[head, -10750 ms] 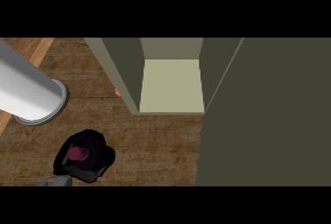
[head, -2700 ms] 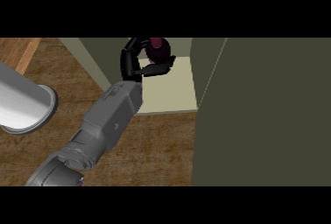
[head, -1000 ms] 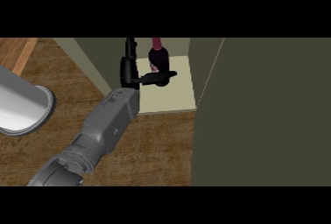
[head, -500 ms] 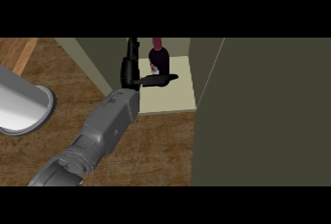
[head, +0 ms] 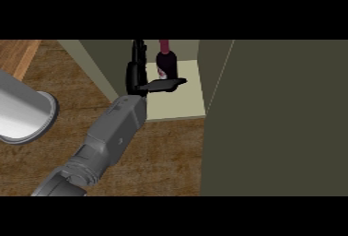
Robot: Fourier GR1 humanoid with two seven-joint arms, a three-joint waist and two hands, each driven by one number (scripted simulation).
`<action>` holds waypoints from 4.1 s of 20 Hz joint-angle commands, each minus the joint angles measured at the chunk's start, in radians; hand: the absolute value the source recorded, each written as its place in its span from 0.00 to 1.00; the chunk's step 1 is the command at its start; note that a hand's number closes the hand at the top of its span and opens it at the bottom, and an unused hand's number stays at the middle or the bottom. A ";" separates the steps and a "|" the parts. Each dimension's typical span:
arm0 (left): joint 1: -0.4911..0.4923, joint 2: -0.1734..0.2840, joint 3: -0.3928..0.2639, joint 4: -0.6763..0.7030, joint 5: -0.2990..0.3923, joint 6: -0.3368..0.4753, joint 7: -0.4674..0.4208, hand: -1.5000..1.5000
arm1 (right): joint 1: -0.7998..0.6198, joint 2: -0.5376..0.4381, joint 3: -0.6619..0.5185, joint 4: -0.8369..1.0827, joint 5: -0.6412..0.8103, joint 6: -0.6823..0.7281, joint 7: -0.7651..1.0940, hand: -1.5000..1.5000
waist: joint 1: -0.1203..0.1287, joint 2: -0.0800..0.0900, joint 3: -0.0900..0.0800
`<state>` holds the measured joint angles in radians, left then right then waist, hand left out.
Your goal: Pick up the wine, place it into the cabinet and close the cabinet
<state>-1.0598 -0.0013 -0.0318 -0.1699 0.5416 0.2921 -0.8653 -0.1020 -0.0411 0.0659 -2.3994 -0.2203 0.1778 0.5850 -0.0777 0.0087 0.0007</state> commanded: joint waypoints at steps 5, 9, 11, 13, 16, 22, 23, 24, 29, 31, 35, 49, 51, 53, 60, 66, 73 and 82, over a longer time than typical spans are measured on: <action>0.151 0.001 -0.135 -0.098 0.130 -0.002 0.014 0.00 | -0.046 0.003 0.016 -0.021 0.008 -0.033 0.043 0.00 | 0.021 -0.007 -0.002; 0.249 0.001 -0.304 -0.293 0.231 0.089 0.046 0.00 | 0.047 -0.009 0.012 -0.104 -0.014 -0.023 0.054 0.00 | 0.024 -0.013 -0.001; 0.264 0.001 -0.380 -0.392 0.245 0.160 0.110 0.00 | -0.013 0.010 0.049 -0.131 0.048 -0.083 0.108 0.00 | 0.045 -0.017 -0.001; 0.392 0.001 -0.454 -0.486 0.247 0.186 0.054 0.00 | -0.011 -0.018 -0.013 -0.057 0.006 -0.037 0.040 0.00 | 0.062 -0.014 -0.001; 0.448 0.001 -0.567 -0.618 0.294 0.331 0.054 0.00 | -0.005 -0.011 0.000 -0.067 0.022 -0.051 0.038 0.00 | 0.060 -0.011 -0.001; 0.593 0.001 -0.634 -0.903 0.154 0.453 0.130 0.00 | 0.116 -0.015 0.003 -0.135 0.023 -0.024 -0.003 0.00 | 0.077 -0.015 0.000; 0.627 0.001 -0.652 -0.941 0.148 0.466 0.124 0.00 | 0.012 -0.028 -0.032 -0.068 0.002 -0.046 0.019 0.00 | 0.079 -0.012 -0.001; 0.646 0.001 -0.680 -0.980 0.150 0.478 0.138 0.00 | 0.000 -0.040 -0.041 -0.093 -0.010 -0.059 0.068 0.00 | 0.078 -0.012 -0.001; 0.765 0.070 -0.714 -1.213 0.076 0.525 0.219 0.00 | 0.053 -0.062 -0.103 -0.128 -0.082 -0.031 0.049 0.00 | 0.079 -0.013 0.000; 0.787 0.061 -0.732 -1.265 0.042 0.558 0.230 0.00 | -0.025 -0.058 -0.065 -0.137 -0.043 -0.077 0.130 0.00 | 0.080 -0.013 -0.001; 0.890 0.098 -0.773 -1.380 -0.019 0.630 0.259 0.00 | 0.005 -0.059 -0.073 -0.134 -0.044 -0.052 0.101 0.00 | 0.080 -0.013 -0.001; 1.158 0.352 -0.837 -1.726 -0.054 0.481 0.266 0.00 | 0.081 -0.083 -0.053 -0.114 -0.186 0.056 0.117 1.00 | 0.077 -0.012 -0.001; 1.200 0.384 -0.881 -1.806 -0.096 0.527 0.287 0.00 | 0.100 -0.068 -0.010 -0.097 -0.128 0.081 0.076 1.00 | 0.080 -0.012 0.000; 1.218 0.442 -0.842 -1.838 -0.056 0.448 0.281 0.00 | 0.161 -0.076 -0.008 -0.120 -0.133 0.126 0.039 1.00 | 0.075 -0.012 0.000; 1.291 0.559 -0.707 -1.900 0.024 0.330 0.258 0.00 | 0.165 -0.042 0.095 -0.139 -0.184 0.099 0.141 1.00 | 0.077 -0.013 -0.002; 1.342 0.619 -0.562 -1.938 0.088 0.292 0.246 0.00 | 0.274 0.010 0.270 -0.201 -0.136 0.066 0.209 1.00 | 0.072 -0.015 -0.002; 1.457 0.684 -0.440 -1.995 0.183 0.194 0.224 0.00 | 0.271 -0.007 0.490 -0.209 -0.049 0.135 0.184 1.00 | 0.078 -0.018 -0.002; 1.524 0.760 -0.220 -1.937 0.302 0.035 0.214 0.00 | 0.167 0.041 0.779 -0.177 0.154 -0.055 0.208 1.00 | 0.077 -0.021 -0.004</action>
<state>0.4448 0.7309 -0.3421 -2.1298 0.7900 0.3865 -0.6508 0.0963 -0.0001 0.6788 -2.4205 -0.1794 0.2065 0.7350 -0.0010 -0.0103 -0.0022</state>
